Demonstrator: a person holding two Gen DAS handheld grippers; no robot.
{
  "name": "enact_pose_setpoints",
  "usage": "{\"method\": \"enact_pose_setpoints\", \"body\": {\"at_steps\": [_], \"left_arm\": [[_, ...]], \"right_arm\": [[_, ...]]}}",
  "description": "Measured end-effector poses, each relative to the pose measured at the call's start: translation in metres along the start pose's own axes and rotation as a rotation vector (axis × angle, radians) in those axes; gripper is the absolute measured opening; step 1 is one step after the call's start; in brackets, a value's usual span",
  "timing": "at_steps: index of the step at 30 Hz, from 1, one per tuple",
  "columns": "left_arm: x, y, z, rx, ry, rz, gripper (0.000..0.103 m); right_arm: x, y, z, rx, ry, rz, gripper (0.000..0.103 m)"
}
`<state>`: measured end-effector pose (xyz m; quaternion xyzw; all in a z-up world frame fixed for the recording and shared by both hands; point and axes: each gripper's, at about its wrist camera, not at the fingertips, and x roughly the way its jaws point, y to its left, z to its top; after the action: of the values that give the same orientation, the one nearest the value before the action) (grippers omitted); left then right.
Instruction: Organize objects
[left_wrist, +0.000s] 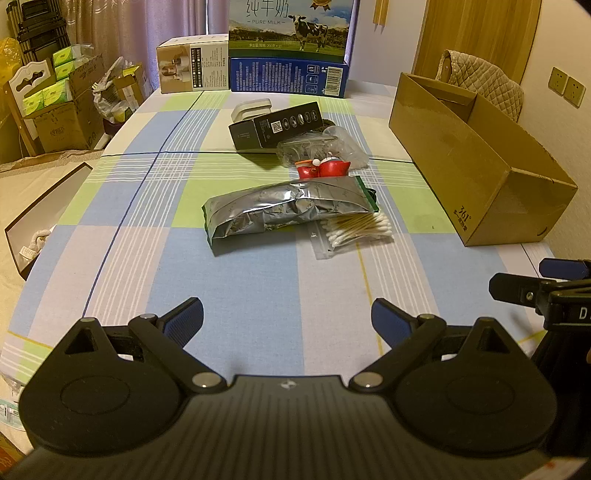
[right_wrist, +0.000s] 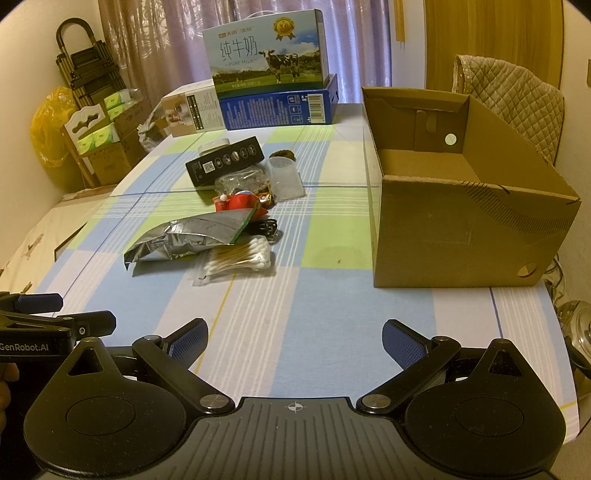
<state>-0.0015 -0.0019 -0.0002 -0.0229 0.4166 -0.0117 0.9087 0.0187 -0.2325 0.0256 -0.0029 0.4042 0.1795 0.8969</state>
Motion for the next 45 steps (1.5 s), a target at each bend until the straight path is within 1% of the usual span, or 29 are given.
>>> {"method": "enact_pose_setpoints", "body": {"at_steps": [39, 43, 45], "left_arm": [[0.0026, -0.002, -0.0006, -0.002, 0.009, -0.001, 0.096], [0.0018, 0.0009, 0.0001, -0.021, 0.013, -0.015, 0.096], [0.0005, 0.004, 0.0019, -0.028, 0.018, -0.033, 0.097]], "right_arm": [[0.0008, -0.0012, -0.0037, -0.004, 0.0, -0.005, 0.099], [0.0038, -0.0023, -0.0018, -0.008, 0.007, 0.002, 0.099], [0.0061, -0.0013, 0.0, -0.025, 0.022, 0.023, 0.099]]}}
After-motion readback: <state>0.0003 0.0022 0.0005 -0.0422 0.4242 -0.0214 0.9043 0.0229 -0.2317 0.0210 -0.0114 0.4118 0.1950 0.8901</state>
